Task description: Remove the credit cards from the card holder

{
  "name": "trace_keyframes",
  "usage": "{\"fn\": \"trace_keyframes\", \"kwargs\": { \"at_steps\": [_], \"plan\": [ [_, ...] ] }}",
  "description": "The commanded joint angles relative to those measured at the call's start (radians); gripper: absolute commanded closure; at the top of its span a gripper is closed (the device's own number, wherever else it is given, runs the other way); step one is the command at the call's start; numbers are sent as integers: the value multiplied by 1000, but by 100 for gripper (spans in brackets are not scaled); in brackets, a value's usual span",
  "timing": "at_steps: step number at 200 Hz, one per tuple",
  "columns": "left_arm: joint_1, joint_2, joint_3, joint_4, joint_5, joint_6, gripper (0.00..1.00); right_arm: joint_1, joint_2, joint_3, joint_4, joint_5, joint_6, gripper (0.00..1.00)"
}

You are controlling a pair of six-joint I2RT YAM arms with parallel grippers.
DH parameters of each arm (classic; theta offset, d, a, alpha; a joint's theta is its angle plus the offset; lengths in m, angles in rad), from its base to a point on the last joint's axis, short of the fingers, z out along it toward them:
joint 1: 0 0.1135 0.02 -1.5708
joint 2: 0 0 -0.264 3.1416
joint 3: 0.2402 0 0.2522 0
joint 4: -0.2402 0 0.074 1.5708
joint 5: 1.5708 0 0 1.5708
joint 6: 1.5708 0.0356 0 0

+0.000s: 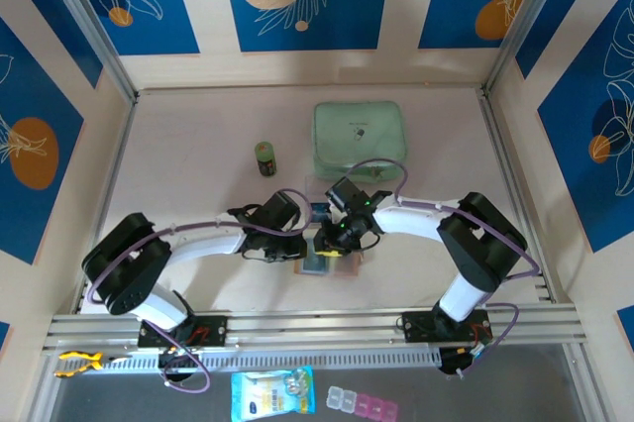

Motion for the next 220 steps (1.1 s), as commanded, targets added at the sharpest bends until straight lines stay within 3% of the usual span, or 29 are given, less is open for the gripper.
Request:
{"fn": "trace_keyframes", "kwargs": {
  "at_steps": [1,145,220],
  "plan": [
    [14,17,5,11,10,21,86,-5,21,28,-25,-4,-26,72],
    [13,-23,-84,75,53,-37,88,9,-78,-35,-34,16,24,69],
    [14,-27,-86,66,44,-35,88,13,-35,-23,-3,-11,24,78]
  ]
}}
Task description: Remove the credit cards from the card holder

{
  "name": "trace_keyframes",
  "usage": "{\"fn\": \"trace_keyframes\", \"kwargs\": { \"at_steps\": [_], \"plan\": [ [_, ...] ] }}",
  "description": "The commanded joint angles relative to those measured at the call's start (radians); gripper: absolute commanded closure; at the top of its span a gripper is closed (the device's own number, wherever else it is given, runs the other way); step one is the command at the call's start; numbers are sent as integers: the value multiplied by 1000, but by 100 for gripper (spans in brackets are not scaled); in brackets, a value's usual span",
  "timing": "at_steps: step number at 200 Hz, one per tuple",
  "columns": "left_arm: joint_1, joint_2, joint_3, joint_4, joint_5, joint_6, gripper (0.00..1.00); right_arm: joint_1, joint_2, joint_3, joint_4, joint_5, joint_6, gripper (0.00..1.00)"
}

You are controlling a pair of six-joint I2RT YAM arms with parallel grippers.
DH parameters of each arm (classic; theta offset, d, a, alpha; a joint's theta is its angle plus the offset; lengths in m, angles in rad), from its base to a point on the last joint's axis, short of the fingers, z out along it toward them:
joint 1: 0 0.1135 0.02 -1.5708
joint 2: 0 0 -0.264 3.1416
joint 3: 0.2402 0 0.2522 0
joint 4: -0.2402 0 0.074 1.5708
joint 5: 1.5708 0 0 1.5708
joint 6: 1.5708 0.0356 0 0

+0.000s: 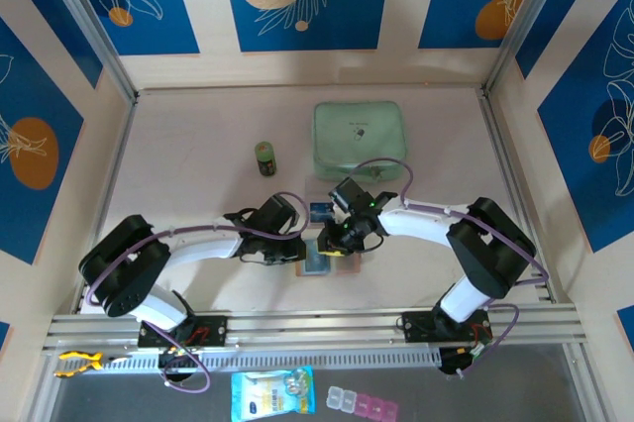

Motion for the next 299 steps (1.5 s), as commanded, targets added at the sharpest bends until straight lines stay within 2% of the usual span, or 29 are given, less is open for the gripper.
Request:
{"fn": "trace_keyframes", "kwargs": {
  "at_steps": [1,52,70,87,150,299],
  "plan": [
    [7,-5,-21,-23,3,-6,88,7,18,2,9,-33,7,77],
    [7,-2,-17,-28,0,-3,88,8,53,5,15,-43,11,78],
    [6,-1,-16,-29,0,-2,88,9,55,9,-12,-19,9,77],
    [6,-1,-17,-31,-1,-1,88,9,51,16,-47,11,8,73],
    [6,10,-13,-47,-4,3,88,9,21,26,-95,53,-5,72],
    [7,-39,71,-115,-7,36,88,1,-58,6,-70,37,-5,72]
  ]
}}
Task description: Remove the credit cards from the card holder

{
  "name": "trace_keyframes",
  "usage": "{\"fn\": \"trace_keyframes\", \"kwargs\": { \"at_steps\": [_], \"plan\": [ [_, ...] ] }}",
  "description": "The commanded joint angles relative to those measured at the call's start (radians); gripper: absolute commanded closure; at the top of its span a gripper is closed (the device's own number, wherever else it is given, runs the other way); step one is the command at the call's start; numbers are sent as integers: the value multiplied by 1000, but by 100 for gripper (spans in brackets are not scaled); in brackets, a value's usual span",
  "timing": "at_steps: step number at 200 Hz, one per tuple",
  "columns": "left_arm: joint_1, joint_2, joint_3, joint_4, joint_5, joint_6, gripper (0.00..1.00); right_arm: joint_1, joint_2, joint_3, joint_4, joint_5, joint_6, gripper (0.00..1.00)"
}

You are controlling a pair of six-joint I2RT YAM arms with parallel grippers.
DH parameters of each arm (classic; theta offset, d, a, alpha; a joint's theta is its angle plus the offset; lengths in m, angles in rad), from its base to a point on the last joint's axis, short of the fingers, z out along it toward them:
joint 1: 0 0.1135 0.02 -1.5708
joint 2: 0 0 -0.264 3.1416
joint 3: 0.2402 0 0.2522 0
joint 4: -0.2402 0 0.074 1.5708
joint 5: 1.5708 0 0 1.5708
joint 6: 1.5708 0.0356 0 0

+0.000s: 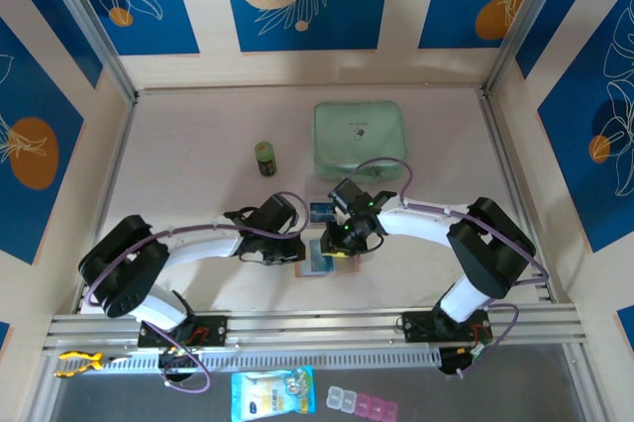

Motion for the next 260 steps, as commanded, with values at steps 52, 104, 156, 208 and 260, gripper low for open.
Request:
{"fn": "trace_keyframes", "kwargs": {
  "at_steps": [52,104,156,208,260],
  "plan": [
    [-11,-16,76,-47,20,23,90,-36,-90,-66,57,-71,27,72],
    [-31,34,68,-18,32,16,92,-62,-80,-109,106,-115,31,72],
    [-34,57,61,6,44,14,92,-70,-49,-123,133,-137,34,72],
    [-34,63,59,-3,39,15,92,-77,-29,-129,140,-135,38,73],
    [-34,81,53,-19,29,21,93,-81,-13,-137,171,-167,33,73]
  ]
}}
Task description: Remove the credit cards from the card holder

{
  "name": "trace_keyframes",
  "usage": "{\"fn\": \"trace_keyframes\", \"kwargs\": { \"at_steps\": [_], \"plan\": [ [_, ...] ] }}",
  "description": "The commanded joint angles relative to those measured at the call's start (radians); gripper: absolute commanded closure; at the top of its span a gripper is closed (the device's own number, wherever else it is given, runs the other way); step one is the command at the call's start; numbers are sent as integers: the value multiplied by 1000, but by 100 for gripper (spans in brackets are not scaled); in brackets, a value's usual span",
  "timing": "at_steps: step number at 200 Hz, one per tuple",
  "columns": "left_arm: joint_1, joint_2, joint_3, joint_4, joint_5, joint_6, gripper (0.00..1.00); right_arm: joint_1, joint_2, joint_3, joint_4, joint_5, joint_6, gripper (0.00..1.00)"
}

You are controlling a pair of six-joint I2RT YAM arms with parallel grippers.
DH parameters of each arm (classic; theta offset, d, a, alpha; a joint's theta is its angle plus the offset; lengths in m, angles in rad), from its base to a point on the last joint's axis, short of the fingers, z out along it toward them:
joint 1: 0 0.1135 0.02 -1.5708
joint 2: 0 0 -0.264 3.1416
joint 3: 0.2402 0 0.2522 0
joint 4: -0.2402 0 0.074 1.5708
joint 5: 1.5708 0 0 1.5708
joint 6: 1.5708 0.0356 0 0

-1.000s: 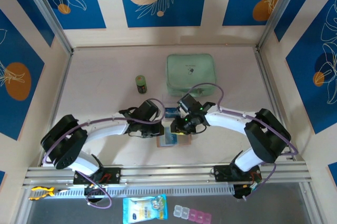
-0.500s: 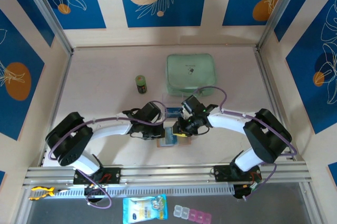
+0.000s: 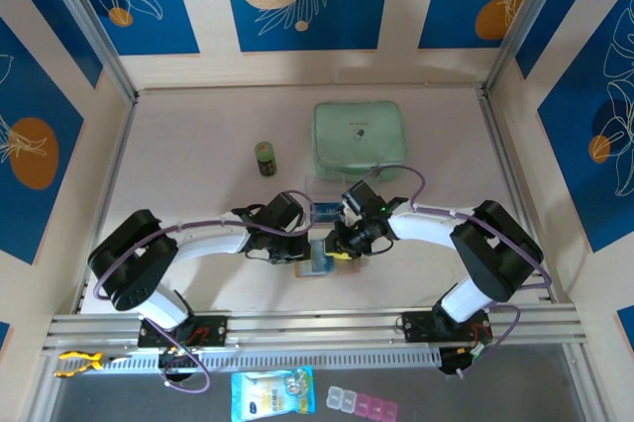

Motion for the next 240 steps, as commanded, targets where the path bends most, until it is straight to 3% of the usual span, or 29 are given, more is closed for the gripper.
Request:
{"fn": "trace_keyframes", "kwargs": {
  "at_steps": [1,141,240],
  "plan": [
    [-7,21,3,-19,0,20,93,-6,13,-12,13,-40,7,73],
    [-7,38,-8,-41,-14,27,93,-12,-31,-54,98,-96,26,85],
    [-7,25,-4,-48,-23,27,91,-56,-137,-61,-57,-28,-48,92]
  ]
}}
